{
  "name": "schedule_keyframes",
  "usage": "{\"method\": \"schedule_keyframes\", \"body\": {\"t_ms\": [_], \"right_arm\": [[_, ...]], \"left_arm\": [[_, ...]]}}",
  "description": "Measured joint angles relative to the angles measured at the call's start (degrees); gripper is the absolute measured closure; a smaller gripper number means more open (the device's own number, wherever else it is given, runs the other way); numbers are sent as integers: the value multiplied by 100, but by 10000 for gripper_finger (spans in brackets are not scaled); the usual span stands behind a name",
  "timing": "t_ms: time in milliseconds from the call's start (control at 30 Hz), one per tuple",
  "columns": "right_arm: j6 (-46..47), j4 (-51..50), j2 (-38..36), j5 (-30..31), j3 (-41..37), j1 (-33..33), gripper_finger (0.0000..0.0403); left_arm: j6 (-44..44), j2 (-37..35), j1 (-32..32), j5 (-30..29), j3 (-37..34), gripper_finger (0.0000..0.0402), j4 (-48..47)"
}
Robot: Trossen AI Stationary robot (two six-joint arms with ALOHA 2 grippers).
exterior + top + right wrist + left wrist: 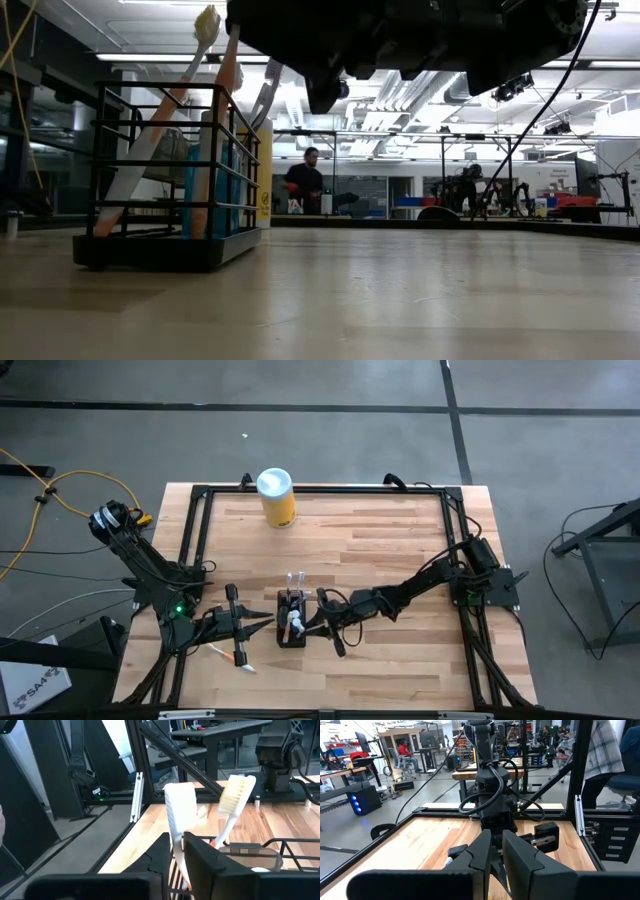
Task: Pick & Place toothbrushing station
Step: Put the top orange toothbrush into the bottom section of the black wire organizer, then put the orange toothbrush into the bottom section of the black wire organizer
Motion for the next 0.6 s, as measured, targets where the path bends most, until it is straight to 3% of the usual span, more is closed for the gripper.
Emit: {"method": "schedule_keyframes", "body": {"t_ms": [600], "right_arm": [[20,-347,0,411,0,0,213]], "left_arm": [[2,0,0,0,0,360,1]]}}
